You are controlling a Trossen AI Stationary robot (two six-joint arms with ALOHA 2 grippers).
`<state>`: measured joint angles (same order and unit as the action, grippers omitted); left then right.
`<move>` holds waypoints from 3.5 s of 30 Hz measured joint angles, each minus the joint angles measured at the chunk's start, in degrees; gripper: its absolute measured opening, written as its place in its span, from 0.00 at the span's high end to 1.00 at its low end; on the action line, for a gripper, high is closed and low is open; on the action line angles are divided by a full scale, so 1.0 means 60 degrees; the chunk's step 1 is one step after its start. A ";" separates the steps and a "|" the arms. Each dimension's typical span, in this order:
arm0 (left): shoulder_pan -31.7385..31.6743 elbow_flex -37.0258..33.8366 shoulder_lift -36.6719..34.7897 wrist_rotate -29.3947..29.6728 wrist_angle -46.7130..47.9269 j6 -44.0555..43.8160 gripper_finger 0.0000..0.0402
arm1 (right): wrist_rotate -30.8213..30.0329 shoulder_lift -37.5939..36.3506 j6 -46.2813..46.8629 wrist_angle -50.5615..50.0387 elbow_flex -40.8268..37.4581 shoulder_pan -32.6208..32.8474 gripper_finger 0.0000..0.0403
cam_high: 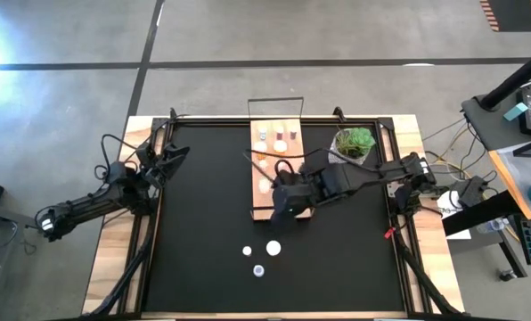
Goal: Pick and place medicine bottles onto shelf by color
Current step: Put the orange pill bottle on the shelf aligned with the orange pill bottle
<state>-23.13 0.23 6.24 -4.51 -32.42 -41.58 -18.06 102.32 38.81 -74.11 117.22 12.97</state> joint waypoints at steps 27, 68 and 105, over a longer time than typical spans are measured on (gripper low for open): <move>0.0000 0.0000 0.0153 0.0000 -0.0003 0.0000 0.44 | 0.2306 0.1520 0.8644 -0.0759 0.0290 0.0105 0.44; 0.0002 0.0000 0.0318 0.0004 -0.0001 0.0000 0.44 | 0.3151 0.3679 1.1135 0.0446 0.0823 0.1038 0.28; 0.0002 0.0000 0.0357 0.0004 -0.0004 0.0000 0.44 | 0.0292 0.3628 1.0425 -0.0368 0.1610 0.1677 0.25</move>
<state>-23.12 0.23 8.38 -4.49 -32.45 -41.58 -16.31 124.09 101.36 -76.31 126.88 23.04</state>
